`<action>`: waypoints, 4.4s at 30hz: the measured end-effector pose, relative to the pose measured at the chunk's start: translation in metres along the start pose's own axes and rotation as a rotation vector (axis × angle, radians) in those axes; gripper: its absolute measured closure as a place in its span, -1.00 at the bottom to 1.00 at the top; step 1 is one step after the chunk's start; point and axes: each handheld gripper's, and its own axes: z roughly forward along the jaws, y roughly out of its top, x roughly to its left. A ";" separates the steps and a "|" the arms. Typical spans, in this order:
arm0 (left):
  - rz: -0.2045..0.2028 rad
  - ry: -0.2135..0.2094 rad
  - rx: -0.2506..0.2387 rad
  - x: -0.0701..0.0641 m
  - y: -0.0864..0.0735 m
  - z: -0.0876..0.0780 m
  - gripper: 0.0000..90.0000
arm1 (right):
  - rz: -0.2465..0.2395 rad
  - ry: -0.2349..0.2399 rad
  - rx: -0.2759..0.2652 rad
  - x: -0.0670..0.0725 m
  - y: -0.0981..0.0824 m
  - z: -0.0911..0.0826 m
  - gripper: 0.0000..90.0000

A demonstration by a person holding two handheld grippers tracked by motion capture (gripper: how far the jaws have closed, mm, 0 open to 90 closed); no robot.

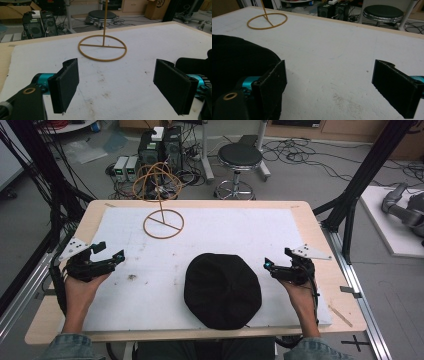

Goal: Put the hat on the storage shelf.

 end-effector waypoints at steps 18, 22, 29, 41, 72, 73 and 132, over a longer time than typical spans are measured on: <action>-0.004 0.002 -0.002 -0.001 0.001 0.004 -0.53 | -0.003 0.168 -0.041 0.031 0.004 -0.002 -0.72; -0.001 0.001 -0.004 -0.001 0.002 0.003 -0.53 | -0.030 0.221 -0.049 0.044 0.006 -0.004 -0.72; -0.005 0.001 -0.006 -0.001 0.003 0.004 -0.53 | -0.036 0.321 -0.070 0.060 0.008 -0.004 -0.72; -0.003 0.001 -0.001 -0.001 0.002 0.005 -0.53 | -0.125 0.453 -0.100 0.088 0.014 -0.005 -0.72; -0.010 0.000 -0.008 0.000 0.002 0.003 -0.53 | -0.311 0.426 0.099 0.117 -0.005 0.020 -0.28; -0.010 0.000 -0.008 0.000 0.002 0.003 -0.53 | -0.311 0.426 0.099 0.117 -0.005 0.020 -0.28; -0.029 0.022 -0.035 0.009 0.002 -0.009 -0.53 | -0.262 0.307 -0.009 0.113 0.059 -0.002 0.62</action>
